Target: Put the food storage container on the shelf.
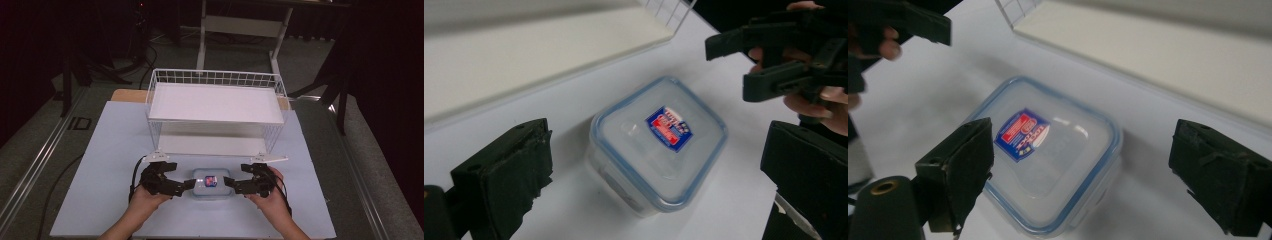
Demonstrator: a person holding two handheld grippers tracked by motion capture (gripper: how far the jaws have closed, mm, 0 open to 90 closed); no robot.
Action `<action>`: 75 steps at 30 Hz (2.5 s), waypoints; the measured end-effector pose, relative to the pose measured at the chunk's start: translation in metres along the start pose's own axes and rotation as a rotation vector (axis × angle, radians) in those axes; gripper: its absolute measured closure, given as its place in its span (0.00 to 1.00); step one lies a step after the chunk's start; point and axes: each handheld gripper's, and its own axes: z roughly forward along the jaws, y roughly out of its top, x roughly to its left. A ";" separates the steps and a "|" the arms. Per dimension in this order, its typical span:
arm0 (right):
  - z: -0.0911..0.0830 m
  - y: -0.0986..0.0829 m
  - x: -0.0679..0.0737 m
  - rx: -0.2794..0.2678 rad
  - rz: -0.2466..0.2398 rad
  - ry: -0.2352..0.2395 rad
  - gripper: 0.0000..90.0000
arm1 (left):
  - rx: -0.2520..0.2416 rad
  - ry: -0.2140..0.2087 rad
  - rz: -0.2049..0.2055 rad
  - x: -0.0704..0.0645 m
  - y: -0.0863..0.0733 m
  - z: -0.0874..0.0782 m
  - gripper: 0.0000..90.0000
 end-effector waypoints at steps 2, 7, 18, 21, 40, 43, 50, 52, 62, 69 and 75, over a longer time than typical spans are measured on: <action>0.004 -0.002 -0.003 0.017 0.053 0.012 0.15 | 0.021 -0.002 -0.021 0.002 -0.001 0.006 0.01; 0.010 -0.007 -0.010 0.067 0.161 0.046 0.21 | 0.029 -0.020 -0.080 0.009 -0.007 0.016 0.01; 0.020 -0.013 -0.017 0.142 0.298 0.101 0.26 | 0.092 -0.061 -0.274 0.027 -0.021 0.033 0.19; 0.022 -0.015 -0.018 0.152 0.331 0.124 0.29 | 0.104 -0.076 -0.323 0.029 -0.026 0.036 0.22; 0.018 -0.022 -0.015 0.182 0.422 0.119 0.58 | 0.136 -0.111 -0.349 0.020 -0.029 0.042 0.48; 0.014 -0.023 -0.014 0.165 0.434 0.116 0.64 | 0.149 -0.078 -0.337 0.013 -0.026 0.038 0.50; 0.007 -0.022 -0.005 0.158 0.385 0.077 0.69 | 0.138 -0.024 -0.297 -0.001 -0.028 0.032 0.55; 0.004 -0.023 -0.004 0.156 0.378 0.069 0.71 | 0.135 -0.015 -0.293 -0.003 -0.028 0.031 0.56; 0.000 -0.022 -0.003 0.137 0.354 0.049 0.75 | 0.125 -0.014 -0.312 -0.005 -0.019 0.025 0.60; -0.001 -0.015 -0.005 0.118 0.330 0.043 0.75 | 0.113 -0.014 -0.284 -0.003 -0.009 0.025 0.60; -0.005 0.006 -0.007 0.069 0.298 0.007 0.75 | 0.070 -0.014 -0.258 0.002 0.012 0.025 0.60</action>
